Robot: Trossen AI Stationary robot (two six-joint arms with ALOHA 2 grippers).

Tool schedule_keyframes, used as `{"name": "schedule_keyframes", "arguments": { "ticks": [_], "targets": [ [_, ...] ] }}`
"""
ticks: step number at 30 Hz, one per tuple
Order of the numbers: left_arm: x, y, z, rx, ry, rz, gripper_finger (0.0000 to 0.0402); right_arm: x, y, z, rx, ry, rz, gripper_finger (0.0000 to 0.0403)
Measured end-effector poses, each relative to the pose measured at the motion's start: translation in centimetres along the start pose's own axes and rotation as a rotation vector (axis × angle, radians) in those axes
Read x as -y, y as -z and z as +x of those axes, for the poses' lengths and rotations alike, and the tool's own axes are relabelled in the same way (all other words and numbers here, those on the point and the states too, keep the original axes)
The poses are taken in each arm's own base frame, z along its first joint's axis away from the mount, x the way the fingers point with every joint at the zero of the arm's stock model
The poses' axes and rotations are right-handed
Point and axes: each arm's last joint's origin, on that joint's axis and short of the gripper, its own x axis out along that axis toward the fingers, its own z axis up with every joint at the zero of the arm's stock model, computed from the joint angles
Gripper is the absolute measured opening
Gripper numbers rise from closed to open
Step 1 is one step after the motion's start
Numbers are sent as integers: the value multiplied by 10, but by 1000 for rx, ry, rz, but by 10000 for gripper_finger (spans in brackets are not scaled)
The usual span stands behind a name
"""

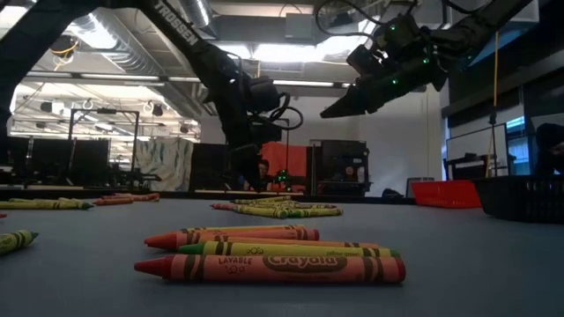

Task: Sort crayons
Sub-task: Put the yellow crayon into the black basket

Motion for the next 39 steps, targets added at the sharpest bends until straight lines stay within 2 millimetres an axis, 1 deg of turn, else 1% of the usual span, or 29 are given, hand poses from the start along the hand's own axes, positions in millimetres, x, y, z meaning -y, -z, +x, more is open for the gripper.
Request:
{"name": "schedule_keyframes", "arguments": {
  "ticks": [3, 6, 14, 20, 23, 28, 32, 39],
  "targets": [
    [-5, 0, 0, 11, -24, -8, 156, 0, 3, 4, 0, -1, 1, 110],
    [-9, 3, 0, 31, 21, -22, 156, 0, 5, 7, 0, -1, 0, 110],
    [-11, 11, 17, 2, 56, -41, 156, 1, 5, 8, 5, 1, -2, 110],
    [-11, 11, 18, 1, 54, -41, 153, 1, 5, 8, 6, 1, -2, 110],
    [-11, 11, 18, 0, 55, -37, 140, 1, 5, 8, 6, 1, -2, 110],
    [-10, 11, 18, 13, 87, -35, 101, 1, 5, 8, 6, 1, -2, 110],
    [-8, 13, 24, 6, 113, -35, 71, 1, 5, 8, 5, 1, -2, 110],
    [-8, 15, 31, -11, 124, -39, 43, 1, 5, 8, 5, 1, -2, 110]
  ]
}}
